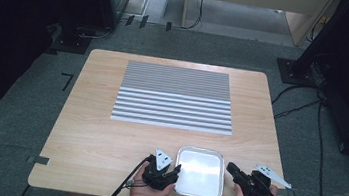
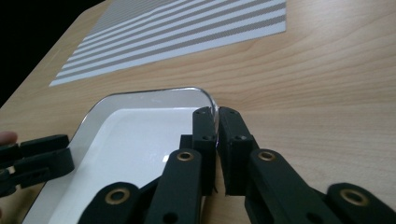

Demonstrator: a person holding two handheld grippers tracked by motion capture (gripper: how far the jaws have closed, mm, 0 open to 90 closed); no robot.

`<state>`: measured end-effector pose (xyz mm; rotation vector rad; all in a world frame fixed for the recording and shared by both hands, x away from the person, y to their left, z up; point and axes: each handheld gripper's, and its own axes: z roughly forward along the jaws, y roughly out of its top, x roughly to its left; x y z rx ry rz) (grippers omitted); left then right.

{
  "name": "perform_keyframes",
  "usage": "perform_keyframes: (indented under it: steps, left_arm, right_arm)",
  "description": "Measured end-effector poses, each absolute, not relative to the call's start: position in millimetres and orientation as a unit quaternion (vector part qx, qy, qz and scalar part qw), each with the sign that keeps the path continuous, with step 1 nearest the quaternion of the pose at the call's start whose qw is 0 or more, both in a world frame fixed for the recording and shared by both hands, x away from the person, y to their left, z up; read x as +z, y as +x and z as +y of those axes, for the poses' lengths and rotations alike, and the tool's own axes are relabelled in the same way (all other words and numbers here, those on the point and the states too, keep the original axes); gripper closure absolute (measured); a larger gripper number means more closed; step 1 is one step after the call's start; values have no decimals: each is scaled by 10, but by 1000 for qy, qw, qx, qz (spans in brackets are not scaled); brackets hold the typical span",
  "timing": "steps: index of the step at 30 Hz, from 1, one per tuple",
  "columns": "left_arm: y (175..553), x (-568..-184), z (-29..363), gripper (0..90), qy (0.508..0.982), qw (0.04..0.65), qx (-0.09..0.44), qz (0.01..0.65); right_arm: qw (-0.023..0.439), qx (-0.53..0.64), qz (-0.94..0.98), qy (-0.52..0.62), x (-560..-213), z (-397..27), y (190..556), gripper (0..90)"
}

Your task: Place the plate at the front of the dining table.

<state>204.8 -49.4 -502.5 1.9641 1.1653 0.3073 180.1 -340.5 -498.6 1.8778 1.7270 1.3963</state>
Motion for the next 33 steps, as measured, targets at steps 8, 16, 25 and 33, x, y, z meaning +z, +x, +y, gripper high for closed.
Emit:
perform_keyframes:
  steps: [8, 16, 25, 33]
  left_arm:
    - [2031, -5027, -531, 743, 778, 409, 117, 462]
    - [2010, -5014, -546, 773, 776, 410, 130, 462]
    - [2001, -5014, -554, 782, 775, 410, 136, 461]
    - [1996, -5017, -557, 784, 775, 411, 139, 460]
  right_arm:
    - [100, 470, 597, 643, -5012, -3376, 1802, 900]
    - [86, 468, 593, 650, -5038, -3367, 1816, 900]
    - [75, 471, 583, 658, -5048, -3375, 1820, 898]
    - [64, 470, 582, 660, -5074, -3382, 1834, 889]
